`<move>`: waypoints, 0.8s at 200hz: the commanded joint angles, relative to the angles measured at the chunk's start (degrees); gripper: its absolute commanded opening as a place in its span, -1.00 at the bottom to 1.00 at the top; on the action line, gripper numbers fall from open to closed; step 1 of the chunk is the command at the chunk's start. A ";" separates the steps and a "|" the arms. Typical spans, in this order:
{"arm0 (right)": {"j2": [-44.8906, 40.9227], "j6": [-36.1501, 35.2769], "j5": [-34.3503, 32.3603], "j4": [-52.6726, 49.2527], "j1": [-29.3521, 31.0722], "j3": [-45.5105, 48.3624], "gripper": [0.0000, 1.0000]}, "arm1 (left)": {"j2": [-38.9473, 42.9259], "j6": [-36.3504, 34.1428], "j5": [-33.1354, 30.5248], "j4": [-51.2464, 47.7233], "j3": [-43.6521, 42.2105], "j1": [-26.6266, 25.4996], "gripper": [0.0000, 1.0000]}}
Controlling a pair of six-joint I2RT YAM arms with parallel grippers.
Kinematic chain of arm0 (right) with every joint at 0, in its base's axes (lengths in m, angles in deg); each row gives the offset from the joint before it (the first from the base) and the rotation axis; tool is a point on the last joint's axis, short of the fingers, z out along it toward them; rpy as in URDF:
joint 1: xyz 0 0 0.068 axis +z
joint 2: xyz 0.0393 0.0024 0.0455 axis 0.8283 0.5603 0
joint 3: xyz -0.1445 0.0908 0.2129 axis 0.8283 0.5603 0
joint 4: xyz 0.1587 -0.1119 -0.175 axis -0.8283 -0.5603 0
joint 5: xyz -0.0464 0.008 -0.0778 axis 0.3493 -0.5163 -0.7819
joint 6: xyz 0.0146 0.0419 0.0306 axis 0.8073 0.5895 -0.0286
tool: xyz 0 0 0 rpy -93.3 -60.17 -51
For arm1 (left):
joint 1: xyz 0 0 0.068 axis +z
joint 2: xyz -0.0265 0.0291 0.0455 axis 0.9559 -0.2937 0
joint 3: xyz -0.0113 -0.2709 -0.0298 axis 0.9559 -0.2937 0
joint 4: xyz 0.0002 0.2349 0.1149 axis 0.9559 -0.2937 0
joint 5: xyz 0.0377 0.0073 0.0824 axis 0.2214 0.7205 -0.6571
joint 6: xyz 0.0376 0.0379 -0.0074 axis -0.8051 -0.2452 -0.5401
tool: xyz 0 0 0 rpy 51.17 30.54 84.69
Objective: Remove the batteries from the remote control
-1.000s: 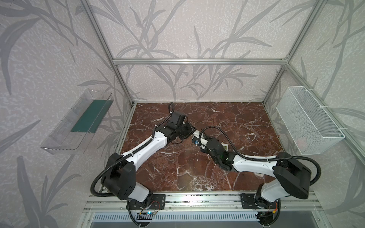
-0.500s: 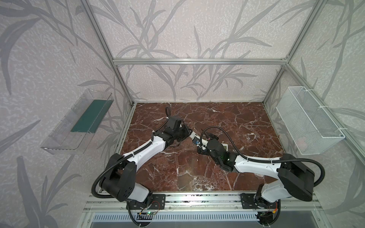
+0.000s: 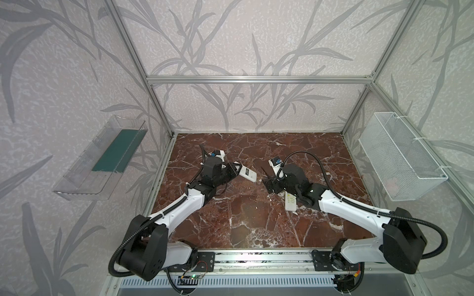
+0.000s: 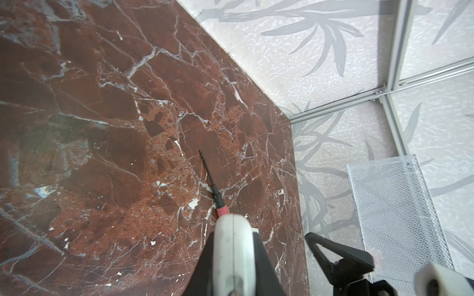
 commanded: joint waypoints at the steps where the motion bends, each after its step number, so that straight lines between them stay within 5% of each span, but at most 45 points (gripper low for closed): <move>1: -1.18 13.02 10.13 -0.84 -1.81 -1.03 0.88 | 3.35 0.31 0.65 9.35 -1.98 0.16 -1.00; 56: 0.03 28.25 22.73 12.05 -7.42 1.73 0.67 | 8.83 0.33 0.53 19.47 -8.17 0.20 -1.00; 160: 5.04 34.70 32.85 23.12 -8.52 -1.79 0.31 | 9.16 7.11 5.22 31.80 -12.76 0.26 -1.00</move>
